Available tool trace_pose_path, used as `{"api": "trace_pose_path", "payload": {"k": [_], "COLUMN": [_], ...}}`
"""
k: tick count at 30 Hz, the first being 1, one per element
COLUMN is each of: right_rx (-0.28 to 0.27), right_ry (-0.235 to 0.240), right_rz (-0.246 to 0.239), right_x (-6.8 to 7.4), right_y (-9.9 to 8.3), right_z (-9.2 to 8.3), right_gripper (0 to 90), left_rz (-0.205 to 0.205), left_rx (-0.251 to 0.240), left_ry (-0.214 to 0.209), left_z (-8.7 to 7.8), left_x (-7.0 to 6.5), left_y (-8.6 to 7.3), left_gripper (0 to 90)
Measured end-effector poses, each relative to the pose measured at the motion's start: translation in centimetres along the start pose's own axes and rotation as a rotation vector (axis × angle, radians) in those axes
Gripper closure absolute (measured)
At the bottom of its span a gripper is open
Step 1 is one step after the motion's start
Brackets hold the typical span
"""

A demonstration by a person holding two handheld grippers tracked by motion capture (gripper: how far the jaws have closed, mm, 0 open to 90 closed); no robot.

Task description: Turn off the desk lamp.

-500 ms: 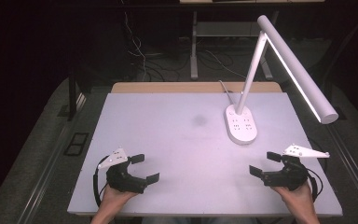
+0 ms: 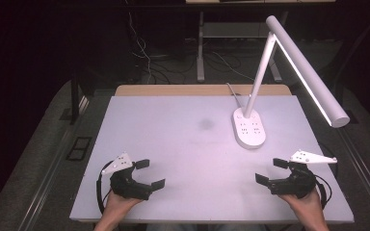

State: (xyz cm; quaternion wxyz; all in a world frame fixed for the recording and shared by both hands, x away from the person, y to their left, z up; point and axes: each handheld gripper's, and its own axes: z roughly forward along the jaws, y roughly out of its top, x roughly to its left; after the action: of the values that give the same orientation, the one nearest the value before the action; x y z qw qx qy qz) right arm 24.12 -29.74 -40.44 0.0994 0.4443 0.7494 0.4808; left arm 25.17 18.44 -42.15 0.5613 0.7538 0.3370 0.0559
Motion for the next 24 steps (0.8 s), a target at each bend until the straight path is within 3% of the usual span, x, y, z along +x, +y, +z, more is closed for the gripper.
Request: {"api": "trace_pose_path", "payload": {"k": [15,24], "right_rx": [0.016,0.024], "right_ry": [0.014,0.006], "right_rz": [0.02,0.004], "right_x": [-0.1,-0.2], "right_y": [0.0,1.0], "right_z": [-0.5,-0.8], "right_gripper": [0.7,0.7], "left_rz": [0.001,0.001], "left_rx": [0.003,0.001], "left_ry": [0.006,0.011], "left_z": [0.1,0.0], "left_x": [0.1,0.1], "left_y": [0.0,0.0], "left_gripper": [0.0,0.0]}}
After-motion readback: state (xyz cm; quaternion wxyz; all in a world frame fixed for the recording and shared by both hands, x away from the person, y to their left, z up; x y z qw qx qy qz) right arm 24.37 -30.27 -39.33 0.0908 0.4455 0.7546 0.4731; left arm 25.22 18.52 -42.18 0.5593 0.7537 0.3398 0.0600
